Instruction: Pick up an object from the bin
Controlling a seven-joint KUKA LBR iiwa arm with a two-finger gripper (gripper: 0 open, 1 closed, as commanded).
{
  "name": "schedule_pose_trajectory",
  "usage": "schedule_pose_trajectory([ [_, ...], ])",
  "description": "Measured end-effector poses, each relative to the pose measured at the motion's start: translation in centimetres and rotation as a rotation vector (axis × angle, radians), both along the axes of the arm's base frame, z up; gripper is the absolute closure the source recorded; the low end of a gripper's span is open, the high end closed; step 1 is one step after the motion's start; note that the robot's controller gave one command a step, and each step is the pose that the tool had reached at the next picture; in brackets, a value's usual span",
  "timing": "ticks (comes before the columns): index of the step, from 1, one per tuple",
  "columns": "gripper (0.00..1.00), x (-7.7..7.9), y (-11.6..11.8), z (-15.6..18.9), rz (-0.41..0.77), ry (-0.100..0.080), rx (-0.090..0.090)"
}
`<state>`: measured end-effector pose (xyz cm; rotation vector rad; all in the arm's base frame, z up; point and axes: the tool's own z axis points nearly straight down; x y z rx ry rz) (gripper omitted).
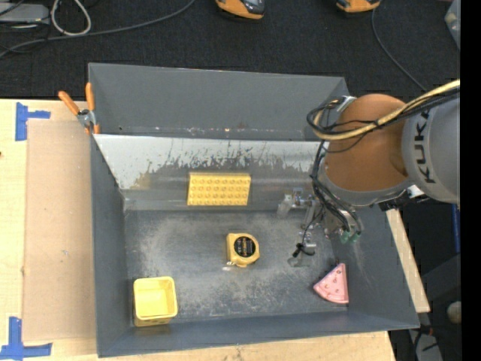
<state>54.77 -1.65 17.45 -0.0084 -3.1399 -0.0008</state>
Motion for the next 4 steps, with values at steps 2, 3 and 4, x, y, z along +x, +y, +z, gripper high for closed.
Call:
schedule_pose_trajectory([
  [2, 0.00, -0.8, 5.7, -2.8, 0.270, 0.001, 0.001],
  [3, 0.00, 5.4, 11.3, -4.4, 0.528, -0.003, 0.005],
  [4, 0.00, 1.1, 9.6, -5.5, 0.343, 0.003, 0.002],
])
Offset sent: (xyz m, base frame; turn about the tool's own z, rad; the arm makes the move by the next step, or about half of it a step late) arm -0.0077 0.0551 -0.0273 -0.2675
